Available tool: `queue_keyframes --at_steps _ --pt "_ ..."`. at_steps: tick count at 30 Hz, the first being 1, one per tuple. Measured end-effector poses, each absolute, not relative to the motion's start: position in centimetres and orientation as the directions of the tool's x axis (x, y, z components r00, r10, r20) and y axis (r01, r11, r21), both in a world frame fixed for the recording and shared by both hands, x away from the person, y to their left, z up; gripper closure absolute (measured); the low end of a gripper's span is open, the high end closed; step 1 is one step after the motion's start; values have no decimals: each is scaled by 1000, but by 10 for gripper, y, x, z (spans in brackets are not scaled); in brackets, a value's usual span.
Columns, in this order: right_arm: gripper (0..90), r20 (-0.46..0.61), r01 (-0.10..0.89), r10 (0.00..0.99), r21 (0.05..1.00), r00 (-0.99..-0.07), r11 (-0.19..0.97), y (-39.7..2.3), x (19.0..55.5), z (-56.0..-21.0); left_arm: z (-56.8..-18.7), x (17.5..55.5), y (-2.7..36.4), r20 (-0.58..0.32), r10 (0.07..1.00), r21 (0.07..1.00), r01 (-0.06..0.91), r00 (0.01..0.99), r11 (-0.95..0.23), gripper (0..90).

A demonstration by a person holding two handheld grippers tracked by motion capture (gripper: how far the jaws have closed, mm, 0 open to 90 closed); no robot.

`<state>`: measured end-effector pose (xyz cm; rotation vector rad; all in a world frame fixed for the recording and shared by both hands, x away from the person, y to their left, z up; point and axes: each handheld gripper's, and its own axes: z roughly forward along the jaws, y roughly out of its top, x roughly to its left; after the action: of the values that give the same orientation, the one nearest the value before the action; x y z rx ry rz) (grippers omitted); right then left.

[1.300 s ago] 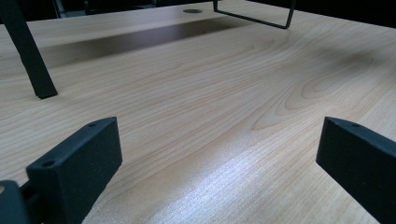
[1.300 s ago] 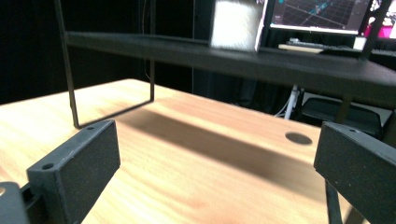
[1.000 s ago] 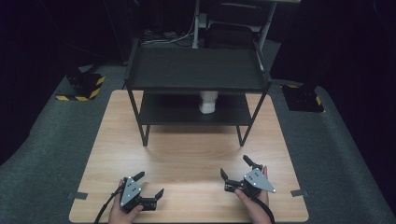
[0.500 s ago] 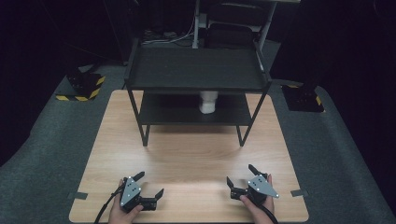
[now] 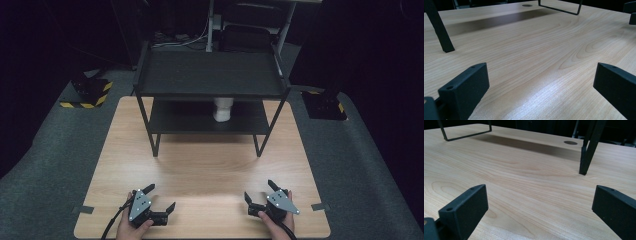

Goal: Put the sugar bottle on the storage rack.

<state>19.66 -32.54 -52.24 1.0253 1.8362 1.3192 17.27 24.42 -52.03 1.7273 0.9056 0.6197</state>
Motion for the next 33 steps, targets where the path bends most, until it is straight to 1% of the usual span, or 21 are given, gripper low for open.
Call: queue_keyframes --at_steps 6,21,33 --pt "3 -81 217 858 951 -507 218 -326 198 -521 -521 172 244 -12 813 947 268 582 -177 4" --pt "3 -97 229 847 941 -523 250 -324 202 -516 -520 172 244 -14 810 945 273 586 -181 4" --pt "4 -89 223 851 946 -518 234 -325 199 -518 -519 172 243 -14 813 944 277 582 -182 4"
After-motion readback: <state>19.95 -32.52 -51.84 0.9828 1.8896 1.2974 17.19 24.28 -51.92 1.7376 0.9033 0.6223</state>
